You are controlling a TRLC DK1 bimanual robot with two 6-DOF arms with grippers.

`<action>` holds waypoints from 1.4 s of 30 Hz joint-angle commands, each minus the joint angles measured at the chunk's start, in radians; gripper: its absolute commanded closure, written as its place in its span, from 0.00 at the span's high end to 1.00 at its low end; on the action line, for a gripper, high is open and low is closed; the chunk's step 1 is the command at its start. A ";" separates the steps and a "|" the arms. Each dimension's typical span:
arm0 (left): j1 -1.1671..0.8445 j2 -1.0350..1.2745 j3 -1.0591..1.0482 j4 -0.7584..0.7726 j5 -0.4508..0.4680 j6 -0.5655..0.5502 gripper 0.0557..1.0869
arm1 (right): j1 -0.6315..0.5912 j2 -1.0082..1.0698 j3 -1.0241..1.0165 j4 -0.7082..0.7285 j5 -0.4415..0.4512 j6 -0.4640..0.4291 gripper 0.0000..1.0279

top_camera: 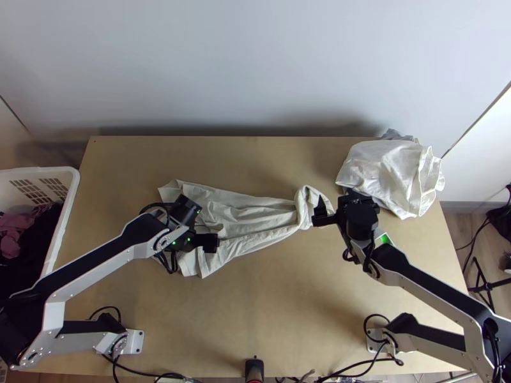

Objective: Fold the t-shirt

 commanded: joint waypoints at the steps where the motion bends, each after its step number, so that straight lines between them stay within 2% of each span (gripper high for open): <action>1: -0.004 0.047 -0.009 0.007 0.030 0.001 0.96 | 0.012 0.014 0.006 0.000 0.020 -0.001 0.95; 9: -0.007 0.066 -0.028 0.033 0.050 0.004 0.96 | 0.007 0.080 0.006 0.038 0.026 -0.004 0.95; 16: -0.016 0.089 -0.018 0.044 0.055 0.006 0.96 | -0.068 0.273 0.032 0.117 0.031 -0.008 0.95; 20: -0.018 0.089 -0.018 0.044 0.055 0.007 0.96 | -0.095 0.316 0.064 0.129 0.029 0.002 0.95; 30: -0.013 0.097 -0.015 0.040 0.055 0.016 0.96 | -0.057 0.256 0.033 0.121 0.029 -0.036 0.95; 34: -0.011 0.102 -0.017 0.040 0.055 0.021 0.96 | -0.052 0.218 0.018 0.077 0.029 -0.061 0.95; 42: -0.005 0.125 -0.012 0.045 0.055 0.029 0.96 | -0.060 0.247 0.012 0.031 0.028 -0.087 0.95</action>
